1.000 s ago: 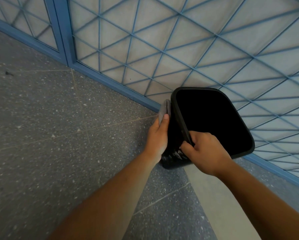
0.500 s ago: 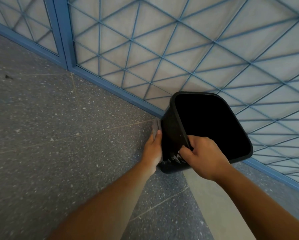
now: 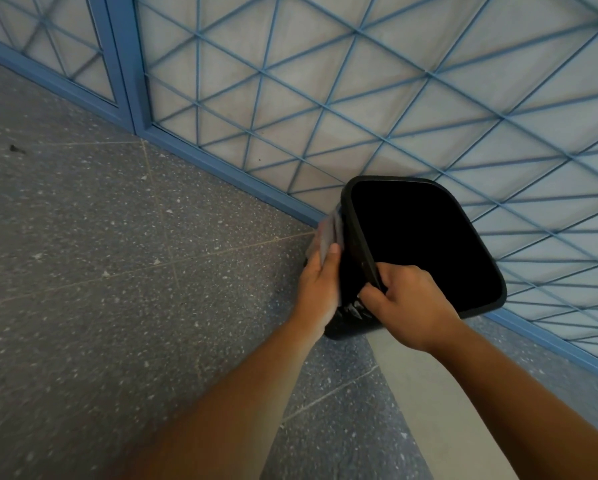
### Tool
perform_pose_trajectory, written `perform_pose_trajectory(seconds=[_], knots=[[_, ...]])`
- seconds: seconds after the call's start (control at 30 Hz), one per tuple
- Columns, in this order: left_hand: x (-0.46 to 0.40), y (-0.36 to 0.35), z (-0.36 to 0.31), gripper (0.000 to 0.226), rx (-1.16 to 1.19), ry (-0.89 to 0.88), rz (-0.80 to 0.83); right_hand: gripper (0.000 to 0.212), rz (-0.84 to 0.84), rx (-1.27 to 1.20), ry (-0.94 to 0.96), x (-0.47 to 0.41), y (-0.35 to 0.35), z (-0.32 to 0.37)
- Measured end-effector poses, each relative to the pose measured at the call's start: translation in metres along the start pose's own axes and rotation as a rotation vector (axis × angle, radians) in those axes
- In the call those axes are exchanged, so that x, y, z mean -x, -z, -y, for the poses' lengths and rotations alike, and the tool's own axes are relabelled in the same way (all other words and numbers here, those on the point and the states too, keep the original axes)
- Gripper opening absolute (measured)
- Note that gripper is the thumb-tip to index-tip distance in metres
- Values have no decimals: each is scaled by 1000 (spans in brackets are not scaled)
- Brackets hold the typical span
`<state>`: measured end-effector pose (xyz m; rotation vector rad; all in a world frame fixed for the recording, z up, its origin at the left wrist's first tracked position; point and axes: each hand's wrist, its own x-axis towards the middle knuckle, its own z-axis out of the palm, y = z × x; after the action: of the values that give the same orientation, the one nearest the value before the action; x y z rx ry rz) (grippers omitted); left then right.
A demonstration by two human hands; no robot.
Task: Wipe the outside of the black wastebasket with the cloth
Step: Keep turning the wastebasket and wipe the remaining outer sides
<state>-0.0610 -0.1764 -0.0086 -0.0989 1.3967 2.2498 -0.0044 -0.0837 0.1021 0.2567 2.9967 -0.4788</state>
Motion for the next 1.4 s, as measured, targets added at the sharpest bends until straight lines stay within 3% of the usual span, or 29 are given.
perform_pose_trajectory(seconds=[0.1, 0.27, 0.4, 0.57, 0.73, 0.87, 1.0, 1.17, 1.27, 1.4], knots=[[-12, 9, -6, 44, -5, 57, -36, 26, 3, -10, -7, 0, 0, -1], [-4, 0, 2, 49, -52, -31, 8, 26, 1, -28, -8, 0, -2, -3], [-16, 20, 10, 47, -82, 103, 12, 31, 0, -20, 7, -1, -2, -3], [-27, 26, 21, 49, -73, 118, 28, 29, 7, -24, 14, 0, -1, -2], [2, 23, 54, 57, -28, 342, -41, 28, 8, -6, 22, -1, 0, 0], [32, 4, 77, 67, 77, 229, -14, 27, 8, -15, 28, -1, -1, 0], [20, 13, 75, 56, 131, 331, -132, 28, 6, -9, 17, -1, -1, -2], [46, -4, 74, 69, 235, 345, -141, 30, -2, -1, 5, 0, -3, 0], [41, -3, 72, 64, 294, 392, -202, 29, 0, 17, -7, 0, -1, 0], [50, -8, 77, 68, 227, 364, -138, 27, -4, 17, 0, -1, -1, 1]])
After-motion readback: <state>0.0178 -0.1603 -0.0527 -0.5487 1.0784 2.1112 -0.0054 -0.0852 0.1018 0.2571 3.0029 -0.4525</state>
